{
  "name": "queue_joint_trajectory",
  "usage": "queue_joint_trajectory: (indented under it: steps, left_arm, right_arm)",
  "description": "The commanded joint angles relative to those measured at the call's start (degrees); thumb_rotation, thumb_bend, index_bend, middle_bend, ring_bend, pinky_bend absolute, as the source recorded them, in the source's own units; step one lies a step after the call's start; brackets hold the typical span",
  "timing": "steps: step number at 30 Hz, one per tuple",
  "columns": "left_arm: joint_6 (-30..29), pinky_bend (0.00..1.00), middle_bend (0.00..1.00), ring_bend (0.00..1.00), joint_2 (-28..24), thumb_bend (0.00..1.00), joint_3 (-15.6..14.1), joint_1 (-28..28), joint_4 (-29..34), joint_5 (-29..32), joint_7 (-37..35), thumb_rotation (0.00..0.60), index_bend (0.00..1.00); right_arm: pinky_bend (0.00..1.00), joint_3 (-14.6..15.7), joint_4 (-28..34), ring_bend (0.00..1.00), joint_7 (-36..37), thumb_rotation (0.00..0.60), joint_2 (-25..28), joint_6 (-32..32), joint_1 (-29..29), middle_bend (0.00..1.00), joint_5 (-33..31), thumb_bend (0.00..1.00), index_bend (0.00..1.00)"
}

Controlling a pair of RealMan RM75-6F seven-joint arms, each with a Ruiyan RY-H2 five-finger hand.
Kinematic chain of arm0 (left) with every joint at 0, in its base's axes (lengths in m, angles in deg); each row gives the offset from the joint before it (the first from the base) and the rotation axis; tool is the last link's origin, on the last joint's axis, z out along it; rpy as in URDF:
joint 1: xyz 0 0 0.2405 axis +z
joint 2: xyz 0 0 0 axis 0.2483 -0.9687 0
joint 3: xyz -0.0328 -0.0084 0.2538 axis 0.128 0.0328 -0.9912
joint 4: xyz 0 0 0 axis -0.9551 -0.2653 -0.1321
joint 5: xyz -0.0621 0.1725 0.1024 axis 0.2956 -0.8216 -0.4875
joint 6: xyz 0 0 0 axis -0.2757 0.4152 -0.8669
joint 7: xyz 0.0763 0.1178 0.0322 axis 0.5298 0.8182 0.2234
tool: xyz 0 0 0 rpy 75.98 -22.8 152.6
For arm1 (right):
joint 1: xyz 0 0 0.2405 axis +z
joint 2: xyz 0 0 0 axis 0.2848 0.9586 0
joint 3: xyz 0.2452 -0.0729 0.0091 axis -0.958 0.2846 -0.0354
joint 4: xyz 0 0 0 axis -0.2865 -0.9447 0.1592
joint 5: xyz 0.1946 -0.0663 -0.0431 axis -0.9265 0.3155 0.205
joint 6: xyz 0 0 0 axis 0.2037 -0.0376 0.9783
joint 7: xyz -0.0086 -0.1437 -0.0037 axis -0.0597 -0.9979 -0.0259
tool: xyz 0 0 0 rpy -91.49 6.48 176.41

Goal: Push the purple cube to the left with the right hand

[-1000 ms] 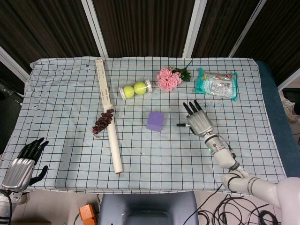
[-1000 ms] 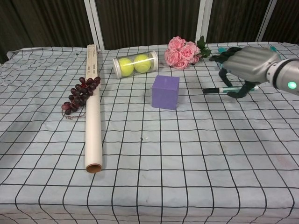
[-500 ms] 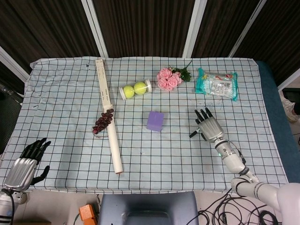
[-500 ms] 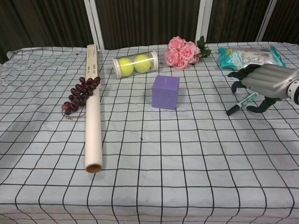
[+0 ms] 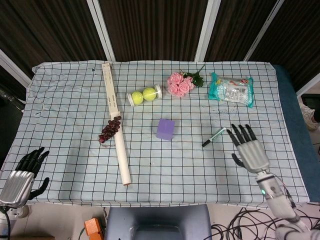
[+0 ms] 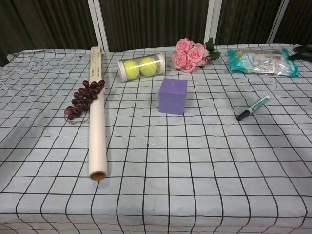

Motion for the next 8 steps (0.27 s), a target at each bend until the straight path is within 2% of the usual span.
queue_joint_trajectory:
  steps: [1, 5, 8]
  left_arm:
    - [-0.1, 0.12, 0.00, 0.00, 0.3, 0.43, -0.3, 0.2, 0.1, -0.3, 0.8, 0.600, 0.00]
    - [0.1, 0.12, 0.00, 0.00, 0.6, 0.43, -0.4, 0.2, 0.2, -1.0, 2.0, 0.600, 0.00]
    - [0.1, 0.12, 0.00, 0.00, 0.9, 0.43, -0.5, 0.2, 0.4, -1.1, 2.9, 0.600, 0.00]
  right_arm:
    - [0.00, 4.5, 6.9, 0.00, 4.3, 0.600, 4.9, -13.2, -14.0, 0.00, -0.5, 0.51, 0.00]
    - [0.00, 4.4, 5.3, 0.00, 6.3, 0.600, 5.2, -16.5, -16.4, 0.00, 2.5, 0.50, 0.00]
    - [0.00, 3.6, 4.6, 0.00, 7.1, 0.600, 5.3, -16.2, -16.8, 0.00, 3.0, 0.50, 0.00]
